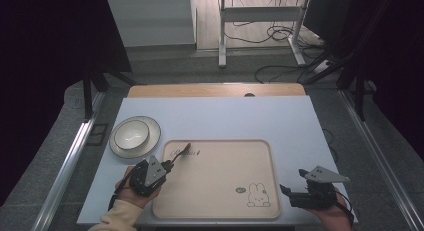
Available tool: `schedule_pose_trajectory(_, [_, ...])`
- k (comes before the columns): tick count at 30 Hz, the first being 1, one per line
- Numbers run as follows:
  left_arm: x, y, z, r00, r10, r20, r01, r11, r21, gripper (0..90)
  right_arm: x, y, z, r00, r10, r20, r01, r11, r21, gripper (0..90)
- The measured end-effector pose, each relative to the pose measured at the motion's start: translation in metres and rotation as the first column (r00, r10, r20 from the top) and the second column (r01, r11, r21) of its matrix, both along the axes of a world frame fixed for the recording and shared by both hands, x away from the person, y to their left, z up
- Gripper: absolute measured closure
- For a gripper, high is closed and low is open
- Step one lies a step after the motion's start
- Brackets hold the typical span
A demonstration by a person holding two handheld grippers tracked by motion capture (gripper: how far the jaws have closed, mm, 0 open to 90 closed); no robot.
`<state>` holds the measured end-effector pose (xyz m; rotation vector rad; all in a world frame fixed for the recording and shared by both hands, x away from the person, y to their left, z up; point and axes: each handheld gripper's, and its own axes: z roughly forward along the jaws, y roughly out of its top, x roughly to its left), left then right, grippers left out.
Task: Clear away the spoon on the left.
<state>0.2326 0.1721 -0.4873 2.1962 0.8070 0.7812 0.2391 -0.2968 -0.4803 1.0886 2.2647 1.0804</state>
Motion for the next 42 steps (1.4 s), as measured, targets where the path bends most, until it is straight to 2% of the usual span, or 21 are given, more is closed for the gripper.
schedule_pose_trajectory(2, [0.000, -0.003, -0.003, 0.9999, -0.005, -0.013, 0.005, 0.9999, 0.009, 81.2, 0.000, 0.000, 0.000, 1.0000, -0.001, 0.001, 0.001, 1.000, 0.000, 15.4])
schedule_pose_trajectory(4, [-0.001, -0.010, -0.008, 0.9989, -0.020, -0.043, 0.022, 0.9991, 0.035, 80.3, 0.000, 0.000, 0.000, 1.0000, 0.000, 0.003, 0.000, 1.000, -0.001, 15.4])
schedule_pose_trajectory(5, [-0.001, -0.010, -0.008, 0.9989, -0.020, -0.043, 0.022, 0.9991, 0.035, 80.0, 0.000, 0.000, 0.000, 1.0000, 0.000, 0.003, 0.000, 1.000, -0.001, 15.4])
schedule_pose_trajectory(7, [-0.001, -0.016, -0.011, 0.9974, -0.039, -0.061, 0.043, 0.9966, 0.070, 79.1, -0.001, 0.001, 0.000, 1.0000, 0.002, 0.003, -0.002, 1.000, -0.006, 15.4])
schedule_pose_trajectory(9, [0.000, -0.017, -0.012, 0.9969, -0.043, -0.066, 0.048, 0.9957, 0.079, 79.0, -0.001, 0.001, 0.000, 1.0000, 0.002, 0.005, -0.002, 1.000, -0.004, 15.4])
schedule_pose_trajectory(12, [0.001, -0.016, -0.014, 0.9941, -0.052, -0.096, 0.060, 0.9948, 0.083, 77.6, 0.000, 0.000, 0.000, 1.0000, -0.002, 0.006, 0.002, 1.000, -0.003, 15.4])
schedule_pose_trajectory(18, [0.001, -0.017, -0.016, 0.9903, -0.067, -0.122, 0.077, 0.9938, 0.080, 74.9, -0.001, 0.000, 0.000, 1.0000, -0.001, 0.006, 0.001, 1.000, -0.004, 15.4])
schedule_pose_trajectory(20, [0.002, -0.018, -0.017, 0.9875, -0.078, -0.136, 0.090, 0.9925, 0.083, 74.2, -0.001, 0.000, 0.000, 1.0000, -0.002, 0.006, 0.002, 1.000, -0.003, 15.4])
schedule_pose_trajectory(22, [0.001, -0.020, -0.019, 0.9817, -0.100, -0.162, 0.115, 0.9898, 0.085, 73.5, -0.001, 0.000, 0.000, 1.0000, -0.002, 0.006, 0.002, 1.000, -0.003, 15.4])
schedule_pose_trajectory(25, [0.001, -0.023, -0.021, 0.9776, -0.116, -0.176, 0.131, 0.9883, 0.078, 71.7, -0.001, 0.000, 0.001, 1.0000, -0.001, 0.006, 0.001, 1.000, -0.003, 15.4])
schedule_pose_trajectory(28, [0.001, -0.025, -0.021, 0.9713, -0.138, -0.194, 0.149, 0.9876, 0.048, 66.3, -0.001, 0.000, 0.001, 1.0000, -0.001, 0.007, 0.001, 1.000, -0.004, 15.4])
schedule_pose_trajectory(30, [0.000, -0.025, -0.021, 0.9698, -0.150, -0.193, 0.160, 0.9862, 0.042, 61.4, -0.001, 0.000, 0.001, 1.0000, -0.002, 0.006, 0.002, 1.000, -0.003, 15.4])
schedule_pose_trajectory(33, [0.001, -0.025, -0.018, 0.9719, -0.137, -0.191, 0.143, 0.9895, 0.019, 45.9, -0.001, 0.000, 0.001, 1.0000, -0.002, 0.006, 0.002, 1.000, -0.003, 15.4])
schedule_pose_trajectory(35, [0.001, -0.023, -0.017, 0.9723, -0.135, -0.191, 0.135, 0.9907, -0.011, 41.6, -0.001, 0.000, 0.000, 1.0000, 0.000, 0.007, 0.000, 1.000, -0.004, 15.4])
schedule_pose_trajectory(37, [0.001, -0.023, -0.017, 0.9721, -0.134, -0.192, 0.133, 0.9909, -0.018, 36.1, -0.001, 0.000, 0.000, 1.0000, 0.000, 0.006, 0.000, 1.000, -0.003, 15.4])
schedule_pose_trajectory(38, [0.002, -0.022, -0.016, 0.9715, -0.131, -0.197, 0.128, 0.9913, -0.029, 36.1, -0.001, 0.000, 0.000, 1.0000, 0.001, 0.006, 0.000, 1.000, -0.003, 15.4])
schedule_pose_trajectory(40, [0.004, -0.021, -0.016, 0.9668, -0.121, -0.225, 0.114, 0.9924, -0.046, 26.1, -0.001, -0.001, 0.000, 1.0000, 0.000, 0.006, 0.000, 1.000, -0.002, 15.4])
schedule_pose_trajectory(42, [0.004, -0.020, -0.016, 0.9677, -0.115, -0.224, 0.107, 0.9931, -0.048, 24.1, -0.001, -0.001, 0.000, 1.0000, 0.000, 0.006, 0.001, 1.000, -0.002, 15.4])
